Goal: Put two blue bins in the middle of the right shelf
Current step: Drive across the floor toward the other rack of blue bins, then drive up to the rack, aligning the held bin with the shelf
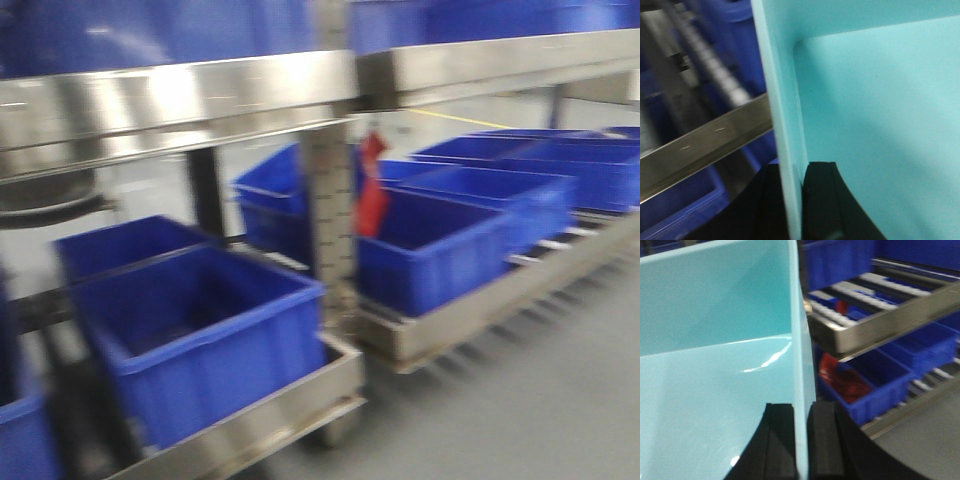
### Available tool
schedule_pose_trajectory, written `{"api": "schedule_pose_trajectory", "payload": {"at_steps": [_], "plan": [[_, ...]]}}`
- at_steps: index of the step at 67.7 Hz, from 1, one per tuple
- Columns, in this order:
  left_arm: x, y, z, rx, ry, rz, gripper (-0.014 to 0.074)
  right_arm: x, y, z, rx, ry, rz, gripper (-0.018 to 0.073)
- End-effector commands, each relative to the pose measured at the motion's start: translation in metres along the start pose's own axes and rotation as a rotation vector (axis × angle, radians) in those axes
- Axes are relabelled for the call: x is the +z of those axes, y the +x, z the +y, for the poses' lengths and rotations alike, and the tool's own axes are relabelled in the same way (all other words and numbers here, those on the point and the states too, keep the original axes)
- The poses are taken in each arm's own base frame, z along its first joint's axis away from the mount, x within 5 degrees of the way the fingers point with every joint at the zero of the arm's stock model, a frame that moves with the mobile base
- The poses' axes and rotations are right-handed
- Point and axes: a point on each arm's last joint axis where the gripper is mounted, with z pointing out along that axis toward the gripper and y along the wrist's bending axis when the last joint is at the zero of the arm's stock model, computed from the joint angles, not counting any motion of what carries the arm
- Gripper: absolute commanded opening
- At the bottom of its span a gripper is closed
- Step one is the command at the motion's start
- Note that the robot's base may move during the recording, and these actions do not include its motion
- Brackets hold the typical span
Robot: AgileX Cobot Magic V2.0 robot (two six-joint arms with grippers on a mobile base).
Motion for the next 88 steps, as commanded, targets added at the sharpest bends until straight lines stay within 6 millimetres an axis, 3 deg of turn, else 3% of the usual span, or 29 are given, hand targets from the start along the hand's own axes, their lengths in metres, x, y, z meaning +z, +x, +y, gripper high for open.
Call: {"api": "schedule_pose_trajectory", "payload": {"at_steps": [1,88], "plan": [[-0.0034,-0.0029,-0.0044,0.007,0.045,-0.029,-0.0111,-0.007,-0.0107,0.0083,0.024,-0.081,-0.096,-0.0162],[-0.0034,-0.0029,-0.0044,0.007,0.045,-0.029,-0.0111,-0.007,-0.0107,0.0083,0.024,-0.081,-0.096,-0.0162]]}}
